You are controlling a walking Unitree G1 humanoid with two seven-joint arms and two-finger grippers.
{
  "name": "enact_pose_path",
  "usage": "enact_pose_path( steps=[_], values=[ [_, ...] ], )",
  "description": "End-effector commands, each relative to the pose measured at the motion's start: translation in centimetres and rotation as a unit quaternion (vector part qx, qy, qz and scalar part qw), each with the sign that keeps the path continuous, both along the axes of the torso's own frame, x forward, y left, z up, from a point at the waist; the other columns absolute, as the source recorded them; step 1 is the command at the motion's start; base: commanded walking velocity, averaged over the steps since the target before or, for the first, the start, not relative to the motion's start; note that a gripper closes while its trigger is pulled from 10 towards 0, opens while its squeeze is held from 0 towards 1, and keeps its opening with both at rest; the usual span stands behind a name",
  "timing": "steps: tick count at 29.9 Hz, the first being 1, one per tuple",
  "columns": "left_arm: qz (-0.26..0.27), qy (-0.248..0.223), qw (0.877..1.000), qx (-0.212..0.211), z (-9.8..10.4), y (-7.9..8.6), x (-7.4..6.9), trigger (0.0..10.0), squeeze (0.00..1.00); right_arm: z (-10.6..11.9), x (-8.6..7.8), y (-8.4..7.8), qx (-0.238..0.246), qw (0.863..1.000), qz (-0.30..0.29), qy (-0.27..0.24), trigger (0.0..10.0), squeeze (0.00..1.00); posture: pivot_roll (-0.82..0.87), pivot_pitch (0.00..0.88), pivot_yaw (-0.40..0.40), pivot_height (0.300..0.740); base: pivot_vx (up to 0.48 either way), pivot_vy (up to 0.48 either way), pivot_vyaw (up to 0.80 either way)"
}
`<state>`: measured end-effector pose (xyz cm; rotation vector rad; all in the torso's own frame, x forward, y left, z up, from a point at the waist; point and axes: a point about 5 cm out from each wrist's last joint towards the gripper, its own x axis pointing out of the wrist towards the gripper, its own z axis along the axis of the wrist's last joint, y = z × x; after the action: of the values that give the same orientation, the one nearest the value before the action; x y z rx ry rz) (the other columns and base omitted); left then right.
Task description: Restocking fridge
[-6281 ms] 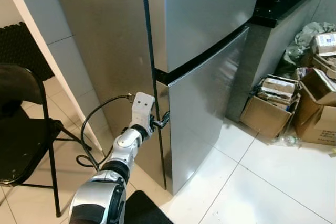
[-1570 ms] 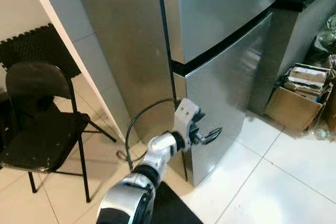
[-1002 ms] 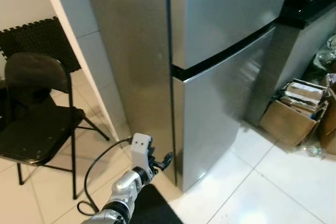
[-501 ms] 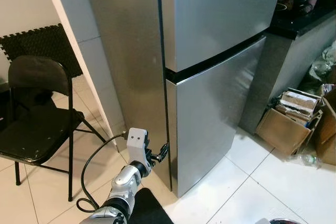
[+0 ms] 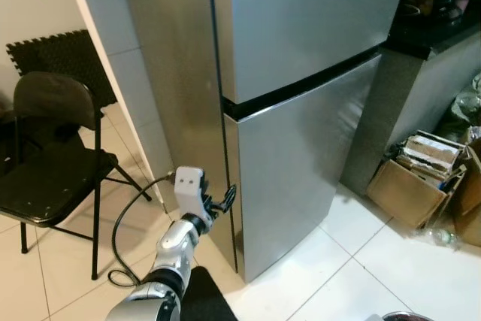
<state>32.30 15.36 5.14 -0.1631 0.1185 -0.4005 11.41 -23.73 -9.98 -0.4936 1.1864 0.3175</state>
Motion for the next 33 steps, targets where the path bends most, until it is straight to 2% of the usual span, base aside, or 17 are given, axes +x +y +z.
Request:
enact_pose_path(
  steps=[1,5,9,11,13,15,19,24,33],
  values=[
    [0.009,-0.042,0.999,0.006,2.1,1.7,1.1,10.0,0.0,0.0,-0.1,-0.1,-0.002,1.0,-0.001,-0.002,10.0,0.0,-0.06,0.0,-0.03,0.74,0.0,0.0,0.0],
    [-0.002,-0.082,0.996,0.029,4.2,2.8,2.1,10.0,0.0,-0.1,-0.5,-0.3,-0.003,1.0,-0.003,0.001,10.0,0.0,-0.08,0.0,-0.025,0.74,0.0,0.0,0.0],
    [-0.005,-0.092,0.995,0.036,4.7,3.1,2.2,10.0,0.0,-0.1,-0.6,-0.3,-0.003,1.0,-0.005,0.002,10.0,0.0,-0.08,0.0,-0.022,0.74,0.0,0.0,0.0],
    [-0.034,-0.113,0.993,0.029,6.1,3.5,2.7,10.0,0.0,-0.2,-1.1,-0.3,-0.002,1.0,-0.008,0.005,10.0,0.0,-0.08,0.0,-0.019,0.74,0.0,0.0,0.0],
    [-0.054,-0.118,0.991,0.025,6.6,3.5,2.9,10.0,0.0,-0.3,-1.4,-0.2,-0.001,1.0,-0.008,0.007,10.0,0.0,-0.08,0.0,-0.019,0.74,0.0,0.0,0.0],
    [-0.083,-0.122,0.989,0.026,7.1,3.2,3.1,10.0,0.0,-0.4,-1.7,-0.2,-0.001,1.0,-0.01,0.01,10.0,0.0,-0.09,0.0,-0.021,0.74,0.0,0.0,0.0],
    [-0.137,-0.1,0.984,0.059,7.7,2.3,3.8,10.0,0.0,-0.6,-2.9,-0.2,0.002,1.0,-0.013,0.018,10.0,0.0,-0.1,0.015,-0.015,0.74,0.0,0.0,0.0],
    [-0.174,-0.087,0.98,0.051,8.1,1.1,4.2,10.0,0.0,-0.8,-4.0,-0.3,0.003,1.0,-0.017,0.025,10.0,0.0,-0.12,0.058,-0.01,0.74,0.0,0.0,0.0],
    [-0.178,-0.098,0.977,0.06,9.6,-0.3,5.2,10.0,0.0,-0.7,-4.7,-0.7,0.003,0.999,-0.022,0.025,10.0,0.0,-0.14,0.103,-0.01,0.74,0.0,0.0,0.0]
  ],
)
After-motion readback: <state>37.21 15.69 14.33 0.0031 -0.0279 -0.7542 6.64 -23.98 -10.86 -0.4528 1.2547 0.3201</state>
